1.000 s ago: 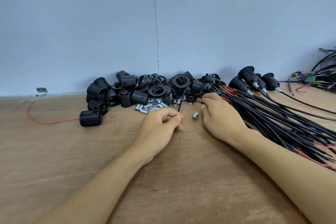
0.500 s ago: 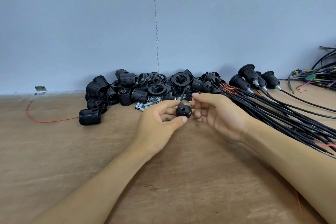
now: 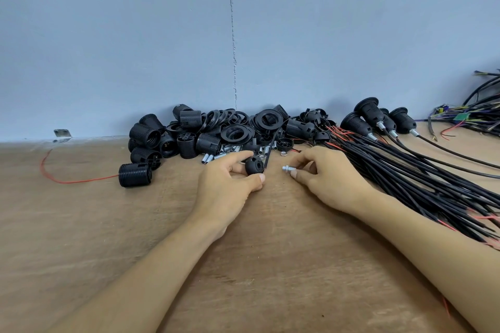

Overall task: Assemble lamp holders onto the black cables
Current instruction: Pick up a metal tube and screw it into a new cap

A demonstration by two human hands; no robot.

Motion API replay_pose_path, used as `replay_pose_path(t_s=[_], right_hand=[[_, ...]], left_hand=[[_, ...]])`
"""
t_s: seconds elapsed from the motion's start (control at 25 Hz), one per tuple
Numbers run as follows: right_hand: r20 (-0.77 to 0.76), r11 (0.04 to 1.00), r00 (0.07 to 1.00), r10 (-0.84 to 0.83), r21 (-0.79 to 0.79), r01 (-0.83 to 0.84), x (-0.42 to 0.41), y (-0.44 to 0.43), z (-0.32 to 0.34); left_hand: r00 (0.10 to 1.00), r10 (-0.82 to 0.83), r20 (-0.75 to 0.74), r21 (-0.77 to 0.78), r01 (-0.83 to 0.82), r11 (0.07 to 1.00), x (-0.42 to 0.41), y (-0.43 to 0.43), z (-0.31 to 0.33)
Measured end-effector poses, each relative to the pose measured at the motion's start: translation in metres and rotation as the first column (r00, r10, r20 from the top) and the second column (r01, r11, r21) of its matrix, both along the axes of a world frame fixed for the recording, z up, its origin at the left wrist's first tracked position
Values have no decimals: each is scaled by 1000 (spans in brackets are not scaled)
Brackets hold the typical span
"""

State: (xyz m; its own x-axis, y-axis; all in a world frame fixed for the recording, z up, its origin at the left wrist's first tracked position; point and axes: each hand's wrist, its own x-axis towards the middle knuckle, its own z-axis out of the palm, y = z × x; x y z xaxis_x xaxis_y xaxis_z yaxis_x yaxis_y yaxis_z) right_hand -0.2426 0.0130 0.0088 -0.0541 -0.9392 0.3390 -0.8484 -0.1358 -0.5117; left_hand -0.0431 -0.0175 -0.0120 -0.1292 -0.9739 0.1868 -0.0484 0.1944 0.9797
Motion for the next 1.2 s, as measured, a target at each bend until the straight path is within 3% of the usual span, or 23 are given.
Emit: replay_pose_path(t_s=[0.2, 0.6, 0.8, 1.04, 1.12, 1.2], right_hand=[[255, 982, 958, 134, -161, -95, 16, 5, 3], [177, 971, 968, 177, -194, -142, 22, 10, 3], [156, 970, 971, 181, -193, -150, 21, 8, 0], [197, 966, 958, 208, -195, -170, 19, 7, 0], [161, 979, 972, 170, -142, -147, 21, 8, -1], [227, 991, 965, 131, -63, -120, 21, 8, 0]], left_hand=[[999, 17, 28, -13, -16, 1000, 0, -3, -2], [983, 51, 176, -164, -22, 986, -2, 2, 1], [954, 123, 275, -332, -26, 943, -5, 9, 5], [965, 127, 231, -394, -27, 919, -5, 12, 4], [967, 119, 227, -426, -12, 905, -7, 13, 3], [966, 117, 230, -444, -3, 896, -7, 13, 3]])
